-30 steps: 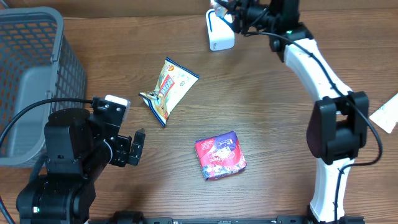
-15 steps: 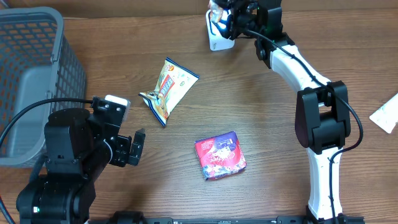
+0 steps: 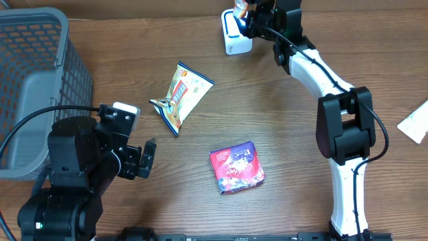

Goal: Scan the item barcode
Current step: 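Hold the tissue pack's barcode in front of the white scanner, then carry the tissue pack to the right table edge and release it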

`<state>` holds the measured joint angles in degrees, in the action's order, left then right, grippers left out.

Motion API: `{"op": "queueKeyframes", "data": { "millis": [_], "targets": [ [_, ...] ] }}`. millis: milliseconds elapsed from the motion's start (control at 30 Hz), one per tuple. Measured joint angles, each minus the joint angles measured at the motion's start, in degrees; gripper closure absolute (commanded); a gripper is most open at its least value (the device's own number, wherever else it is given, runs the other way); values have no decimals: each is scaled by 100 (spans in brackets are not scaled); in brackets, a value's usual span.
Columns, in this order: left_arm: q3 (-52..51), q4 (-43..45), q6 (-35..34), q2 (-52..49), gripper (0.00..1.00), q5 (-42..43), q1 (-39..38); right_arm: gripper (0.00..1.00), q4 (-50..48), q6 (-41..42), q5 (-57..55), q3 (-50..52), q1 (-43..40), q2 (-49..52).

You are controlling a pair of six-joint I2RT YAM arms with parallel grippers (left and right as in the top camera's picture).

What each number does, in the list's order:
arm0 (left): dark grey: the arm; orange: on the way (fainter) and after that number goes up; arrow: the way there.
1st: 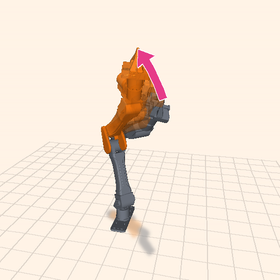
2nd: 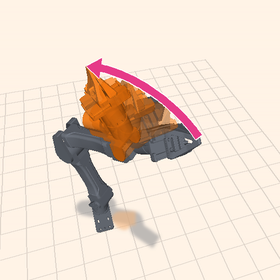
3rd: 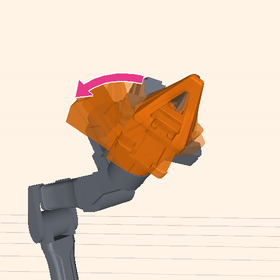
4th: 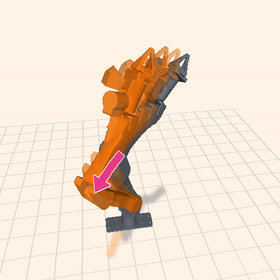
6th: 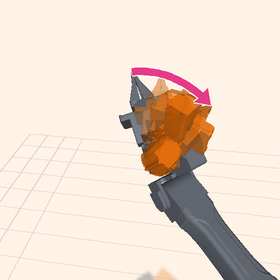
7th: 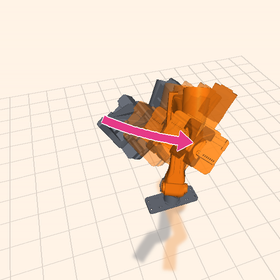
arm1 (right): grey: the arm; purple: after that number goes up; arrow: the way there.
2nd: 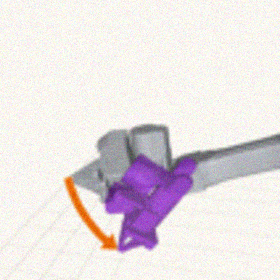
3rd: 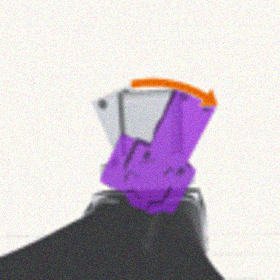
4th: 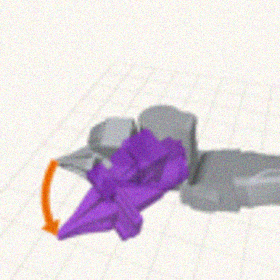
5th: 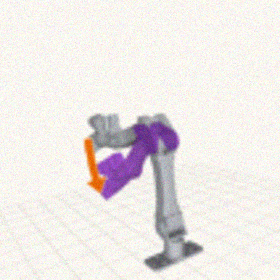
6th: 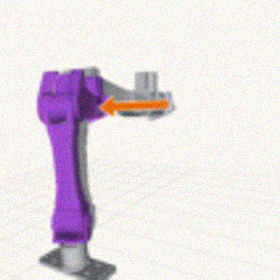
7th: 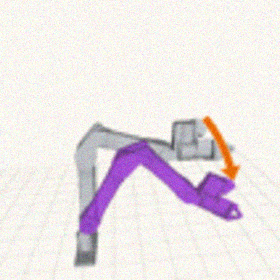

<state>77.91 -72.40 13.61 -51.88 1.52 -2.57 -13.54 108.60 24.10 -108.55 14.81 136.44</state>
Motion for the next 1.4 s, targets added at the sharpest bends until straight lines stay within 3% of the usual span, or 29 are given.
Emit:
{"op": "queueKeyframes", "data": {
  "millis": [133, 700, 1400],
  "targets": [
    [0, -2, 0, 0, 0, 0, 0, 39, -111, 713, -94, 0, 37, 273],
    [0, 0, 0, 0, 0, 0, 0, 40, -433, 732, -321, 0, 245, 564],
    [0, 0, 0, 0, 0, 0, 0, 47, -509, 734, 876, 0, 243, 564]
  ]
}}
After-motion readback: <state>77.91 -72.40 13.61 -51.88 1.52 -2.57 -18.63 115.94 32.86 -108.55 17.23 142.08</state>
